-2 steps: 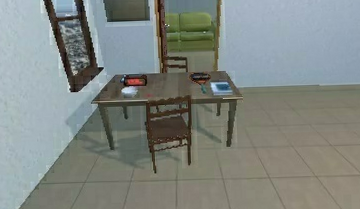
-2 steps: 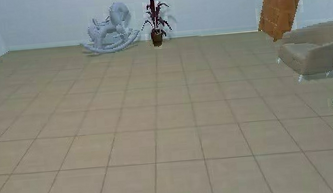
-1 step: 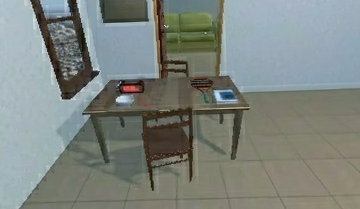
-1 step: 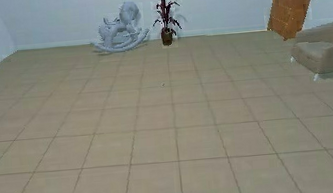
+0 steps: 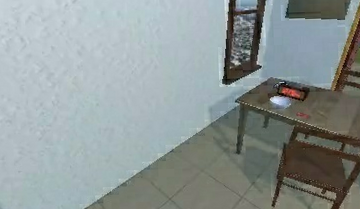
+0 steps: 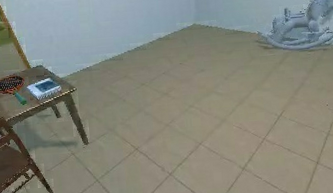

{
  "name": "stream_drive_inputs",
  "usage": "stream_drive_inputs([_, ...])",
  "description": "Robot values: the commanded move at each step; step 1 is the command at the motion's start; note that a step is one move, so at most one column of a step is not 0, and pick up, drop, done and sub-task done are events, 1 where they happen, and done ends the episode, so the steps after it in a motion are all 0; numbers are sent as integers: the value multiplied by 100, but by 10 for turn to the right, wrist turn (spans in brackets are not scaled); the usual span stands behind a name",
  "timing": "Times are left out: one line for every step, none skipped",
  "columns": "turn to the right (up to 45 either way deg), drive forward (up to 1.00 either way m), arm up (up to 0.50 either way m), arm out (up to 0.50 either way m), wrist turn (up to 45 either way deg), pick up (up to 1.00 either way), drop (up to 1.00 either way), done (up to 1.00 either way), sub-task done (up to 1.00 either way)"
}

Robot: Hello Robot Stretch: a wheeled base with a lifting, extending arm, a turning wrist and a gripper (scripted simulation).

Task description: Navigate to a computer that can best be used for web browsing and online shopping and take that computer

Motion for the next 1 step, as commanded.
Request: stream_drive_inputs([-420, 0, 0, 0, 0, 0, 0, 0, 0])
